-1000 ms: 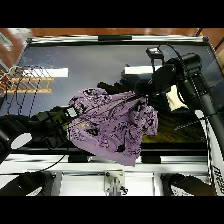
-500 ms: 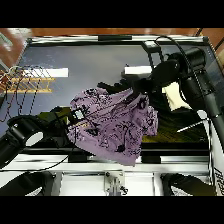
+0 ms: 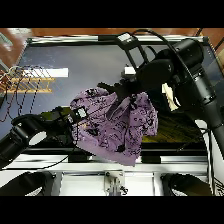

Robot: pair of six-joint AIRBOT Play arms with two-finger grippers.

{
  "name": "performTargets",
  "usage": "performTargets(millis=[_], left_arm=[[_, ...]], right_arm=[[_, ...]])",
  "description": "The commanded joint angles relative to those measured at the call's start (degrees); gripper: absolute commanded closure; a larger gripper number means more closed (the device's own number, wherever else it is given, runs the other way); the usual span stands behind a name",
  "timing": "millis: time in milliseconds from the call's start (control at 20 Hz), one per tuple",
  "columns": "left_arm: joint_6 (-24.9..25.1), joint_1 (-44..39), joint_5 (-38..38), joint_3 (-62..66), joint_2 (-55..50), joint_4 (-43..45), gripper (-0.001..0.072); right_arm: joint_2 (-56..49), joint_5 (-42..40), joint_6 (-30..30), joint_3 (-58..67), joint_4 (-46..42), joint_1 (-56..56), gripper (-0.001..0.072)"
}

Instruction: Fold the shirts.

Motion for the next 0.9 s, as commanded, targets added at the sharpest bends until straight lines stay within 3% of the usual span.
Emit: performTargets(millis=[0,250,850], left_arm=[[-0.2,0.0,3.2,0.0,0.1,-3.1,0.0659],[-0.9,0.0,5.8,0.0,-1.0,-10.0,0.0659],[-2.8,-0.8,9.2,0.0,-3.3,-11.8,0.0659]], right_arm=[[0.1,-3.1,-0.9,2.0,-1.4,2.6,0.0646],[0.1,-5.1,-0.9,2.0,4.3,2.6,0.0646],[0.0,-2.5,0.8,1.9,13.6,2.6,0.0645]])
